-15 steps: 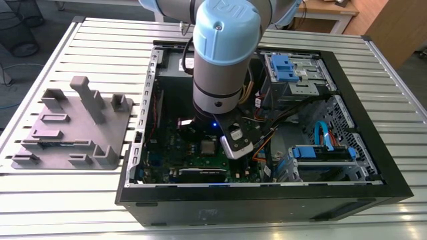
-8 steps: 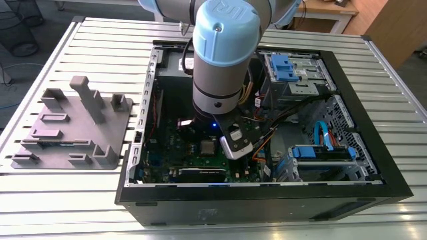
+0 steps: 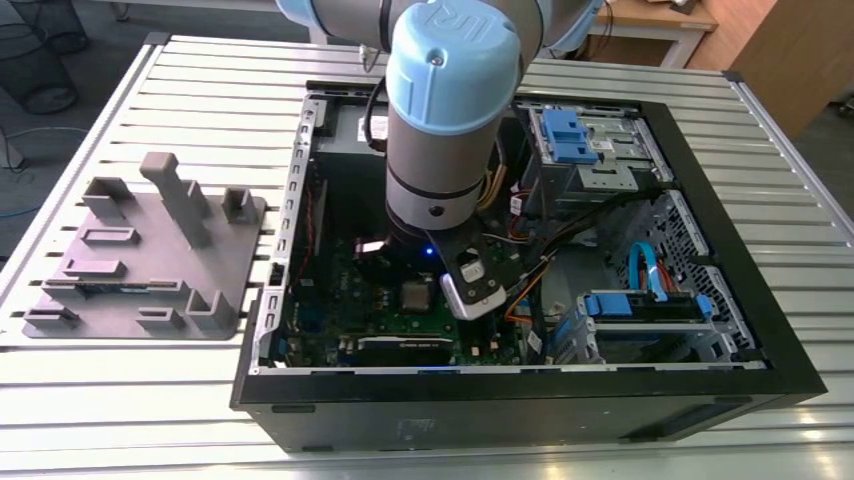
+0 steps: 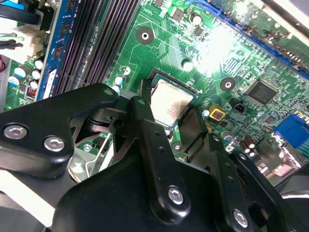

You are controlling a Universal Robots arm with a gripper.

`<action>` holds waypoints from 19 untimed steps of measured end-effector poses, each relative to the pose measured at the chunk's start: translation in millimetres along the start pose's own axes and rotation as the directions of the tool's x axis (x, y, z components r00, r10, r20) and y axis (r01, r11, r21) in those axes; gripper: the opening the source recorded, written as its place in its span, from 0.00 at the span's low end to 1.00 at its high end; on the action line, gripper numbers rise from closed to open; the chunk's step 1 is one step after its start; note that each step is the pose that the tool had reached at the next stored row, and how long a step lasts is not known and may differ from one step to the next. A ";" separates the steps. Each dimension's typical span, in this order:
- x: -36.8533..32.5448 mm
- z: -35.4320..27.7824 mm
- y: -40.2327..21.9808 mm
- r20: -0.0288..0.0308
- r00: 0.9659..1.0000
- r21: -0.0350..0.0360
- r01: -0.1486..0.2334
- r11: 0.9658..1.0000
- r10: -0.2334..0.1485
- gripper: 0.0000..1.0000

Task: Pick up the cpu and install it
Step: 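Place the cpu into insertion slot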

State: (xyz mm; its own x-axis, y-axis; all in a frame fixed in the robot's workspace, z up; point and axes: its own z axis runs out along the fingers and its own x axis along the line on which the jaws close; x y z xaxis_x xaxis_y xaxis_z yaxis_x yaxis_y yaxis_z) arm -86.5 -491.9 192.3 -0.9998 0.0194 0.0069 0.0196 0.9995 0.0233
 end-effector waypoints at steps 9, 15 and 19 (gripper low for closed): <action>0.0 0.6 0.0 0.000 1.000 0.000 0.000 1.000 0.000 0.55; 0.4 1.1 -0.1 0.001 0.999 0.000 -0.045 0.999 0.045 0.55; 0.5 1.3 0.0 0.002 0.997 -0.001 -0.081 0.997 0.081 0.55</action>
State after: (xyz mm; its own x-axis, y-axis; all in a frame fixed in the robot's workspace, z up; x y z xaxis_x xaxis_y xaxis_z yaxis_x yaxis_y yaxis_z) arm -87.0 -491.9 191.0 -0.9949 0.1006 0.0069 0.1007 0.9946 0.0234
